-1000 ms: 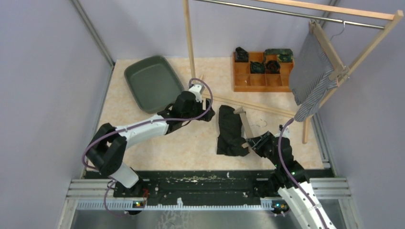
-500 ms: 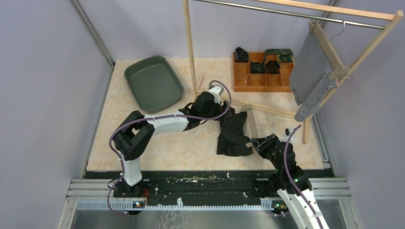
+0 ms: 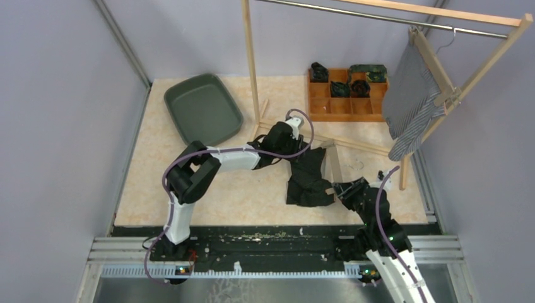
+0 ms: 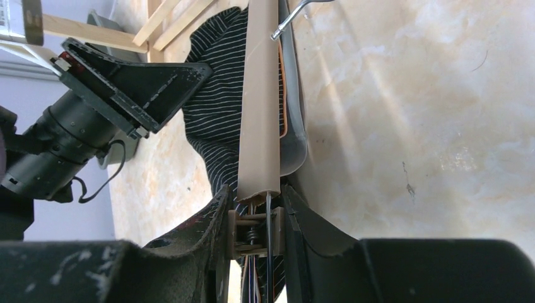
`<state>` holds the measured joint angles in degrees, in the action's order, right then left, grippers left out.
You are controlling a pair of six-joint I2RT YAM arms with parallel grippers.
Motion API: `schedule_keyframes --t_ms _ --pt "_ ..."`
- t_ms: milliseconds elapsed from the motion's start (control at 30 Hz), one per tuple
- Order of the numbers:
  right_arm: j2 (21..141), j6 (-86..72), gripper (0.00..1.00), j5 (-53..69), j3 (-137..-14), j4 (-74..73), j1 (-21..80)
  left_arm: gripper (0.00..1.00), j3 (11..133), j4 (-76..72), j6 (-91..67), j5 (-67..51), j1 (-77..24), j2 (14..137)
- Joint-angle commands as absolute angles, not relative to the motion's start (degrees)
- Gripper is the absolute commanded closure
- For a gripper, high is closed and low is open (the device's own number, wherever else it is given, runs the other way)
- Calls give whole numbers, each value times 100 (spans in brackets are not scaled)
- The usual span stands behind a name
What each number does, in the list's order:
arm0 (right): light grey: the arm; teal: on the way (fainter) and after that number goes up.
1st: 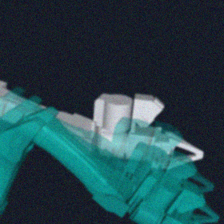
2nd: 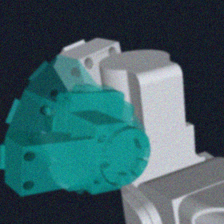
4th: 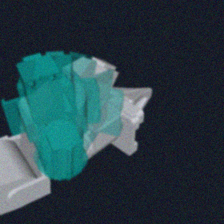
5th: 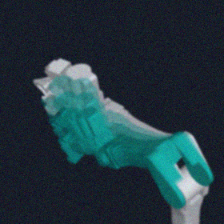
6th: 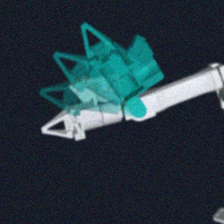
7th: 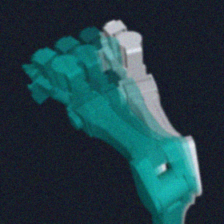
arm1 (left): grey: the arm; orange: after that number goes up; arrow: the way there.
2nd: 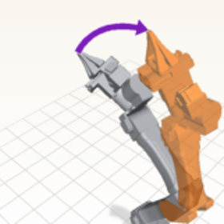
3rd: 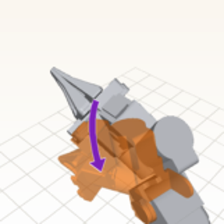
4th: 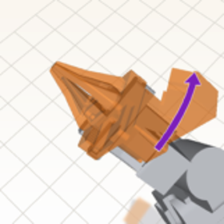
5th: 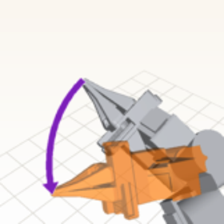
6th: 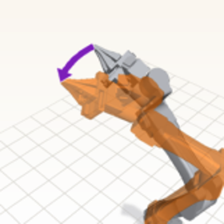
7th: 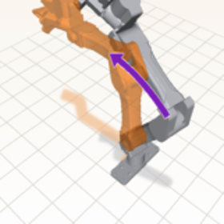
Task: Clip the underwear to the hanger
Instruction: Adjust the underwear at the center of the board.
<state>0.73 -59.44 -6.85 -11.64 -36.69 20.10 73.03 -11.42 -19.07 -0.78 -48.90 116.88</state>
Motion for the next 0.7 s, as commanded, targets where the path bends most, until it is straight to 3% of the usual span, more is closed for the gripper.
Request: schedule_keyframes --t_ms 0,100,667 --pt "-18 -6045 87 -774 -1196 -3221 2004 68 7424 -972 -1786 -237 -4928 11806" --pt "-20 -6046 87 -768 -1214 -3267 2004 93 7227 -1067 -1776 -58 -4926 11592" --pt "-19 -6228 88 -393 -982 -2721 2006 94 6232 -1187 -1552 793 -4924 10123"
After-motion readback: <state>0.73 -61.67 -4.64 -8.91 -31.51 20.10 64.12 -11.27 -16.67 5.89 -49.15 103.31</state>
